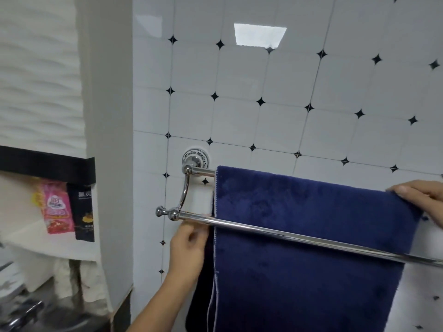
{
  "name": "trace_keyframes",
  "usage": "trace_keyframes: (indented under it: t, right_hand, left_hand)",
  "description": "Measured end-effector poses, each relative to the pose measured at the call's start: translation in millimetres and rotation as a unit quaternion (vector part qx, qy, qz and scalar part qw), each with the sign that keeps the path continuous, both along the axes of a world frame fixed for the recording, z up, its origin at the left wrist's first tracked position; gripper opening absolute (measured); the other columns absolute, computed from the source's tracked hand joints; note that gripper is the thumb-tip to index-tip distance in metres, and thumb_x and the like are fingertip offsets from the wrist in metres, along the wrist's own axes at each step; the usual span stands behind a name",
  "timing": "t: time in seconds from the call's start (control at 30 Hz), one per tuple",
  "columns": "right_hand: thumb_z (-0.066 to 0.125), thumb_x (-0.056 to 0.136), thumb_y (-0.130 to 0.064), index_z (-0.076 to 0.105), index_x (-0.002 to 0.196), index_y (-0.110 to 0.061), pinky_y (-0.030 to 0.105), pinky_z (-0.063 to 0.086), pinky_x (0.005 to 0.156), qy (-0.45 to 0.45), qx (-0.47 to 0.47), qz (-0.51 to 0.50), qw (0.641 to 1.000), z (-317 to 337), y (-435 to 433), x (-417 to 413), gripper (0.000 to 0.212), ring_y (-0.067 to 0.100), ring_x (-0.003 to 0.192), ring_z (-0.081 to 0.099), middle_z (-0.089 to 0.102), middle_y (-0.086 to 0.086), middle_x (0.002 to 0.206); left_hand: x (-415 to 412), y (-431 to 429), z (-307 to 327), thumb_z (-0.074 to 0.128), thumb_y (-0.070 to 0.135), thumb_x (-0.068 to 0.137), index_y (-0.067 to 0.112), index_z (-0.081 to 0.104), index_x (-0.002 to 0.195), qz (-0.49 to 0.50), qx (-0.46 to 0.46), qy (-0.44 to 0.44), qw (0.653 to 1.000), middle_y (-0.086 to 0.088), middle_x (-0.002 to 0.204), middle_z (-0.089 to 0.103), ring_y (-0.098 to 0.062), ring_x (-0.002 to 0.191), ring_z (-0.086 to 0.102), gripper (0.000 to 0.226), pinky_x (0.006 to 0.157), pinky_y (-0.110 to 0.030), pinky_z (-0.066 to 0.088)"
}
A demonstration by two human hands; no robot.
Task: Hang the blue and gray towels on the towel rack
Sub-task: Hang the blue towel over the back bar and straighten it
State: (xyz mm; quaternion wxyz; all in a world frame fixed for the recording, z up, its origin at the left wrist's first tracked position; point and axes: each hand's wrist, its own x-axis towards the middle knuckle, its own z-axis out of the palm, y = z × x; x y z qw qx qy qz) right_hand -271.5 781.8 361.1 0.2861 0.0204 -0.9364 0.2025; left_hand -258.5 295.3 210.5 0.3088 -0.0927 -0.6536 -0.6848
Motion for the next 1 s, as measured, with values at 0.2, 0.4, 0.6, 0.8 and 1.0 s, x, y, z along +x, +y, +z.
trace_keyframes:
  t: [0.2, 0.4, 0.6, 0.8, 1.0]
  right_hand:
    - [0.055, 0.084, -0.065, 0.072, 0.105, -0.043, 0.029, 0.055, 0.074, 0.022, 0.011, 0.057, 0.998, 9, -32, 12, 0.034, 0.002, 0.093, 0.066, 0.071, -0.020, 0.102]
    - [0.072, 0.084, -0.013, 0.071, 0.076, -0.036, 0.023, 0.047, 0.064, 0.031, 0.105, 0.059, 0.992, 30, -53, 14, 0.025, 0.008, 0.074, 0.062, 0.070, -0.016, 0.078]
    - [0.057, 0.093, -0.010, 0.060, 0.078, -0.025, 0.042, 0.046, 0.078, 0.009, 0.134, 0.067, 0.989, 30, -79, 30, 0.022, 0.025, 0.084, 0.060, 0.066, 0.001, 0.084]
    - [0.052, 0.097, -0.022, 0.062, 0.088, -0.023, 0.044, 0.044, 0.088, -0.005, 0.129, 0.054, 0.990, 29, -84, 40, 0.013, 0.027, 0.097, 0.055, 0.064, 0.001, 0.097]
    - [0.060, 0.091, -0.016, 0.062, 0.091, -0.028, 0.036, 0.043, 0.083, -0.028, 0.150, 0.055, 0.987, 34, -79, 45, 0.012, 0.018, 0.093, 0.051, 0.061, -0.005, 0.096]
  left_hand:
    - [37, -35, 65, 0.050, 0.015, 0.083, 0.029, 0.068, 0.086, 0.178, -0.118, 0.206, 0.955, 0.008, 0.074, 0.070, -0.015, 0.065, 0.068, 0.023, 0.064, -0.026, 0.052]
    - [-6, -9, 150, 0.051, 0.003, 0.081, 0.013, 0.066, 0.078, 0.138, -0.388, -0.064, 0.909, -0.011, 0.086, 0.072, -0.030, 0.082, 0.069, 0.019, 0.077, -0.036, 0.056]
    - [-9, 9, 139, 0.043, -0.014, 0.082, 0.004, 0.059, 0.075, -0.041, -0.048, -0.125, 0.990, -0.015, 0.075, 0.055, -0.022, 0.062, 0.053, 0.025, 0.055, -0.031, 0.056]
    - [-4, 23, 138, 0.050, -0.011, 0.088, 0.006, 0.065, 0.090, -0.076, 0.013, -0.126, 0.989, -0.009, 0.078, 0.064, -0.017, 0.062, 0.057, 0.022, 0.043, -0.014, 0.048]
    - [-5, 26, 144, 0.059, -0.011, 0.082, 0.005, 0.061, 0.099, -0.020, 0.045, -0.126, 0.991, -0.011, 0.084, 0.061, -0.019, 0.064, 0.058, 0.023, 0.043, -0.017, 0.052]
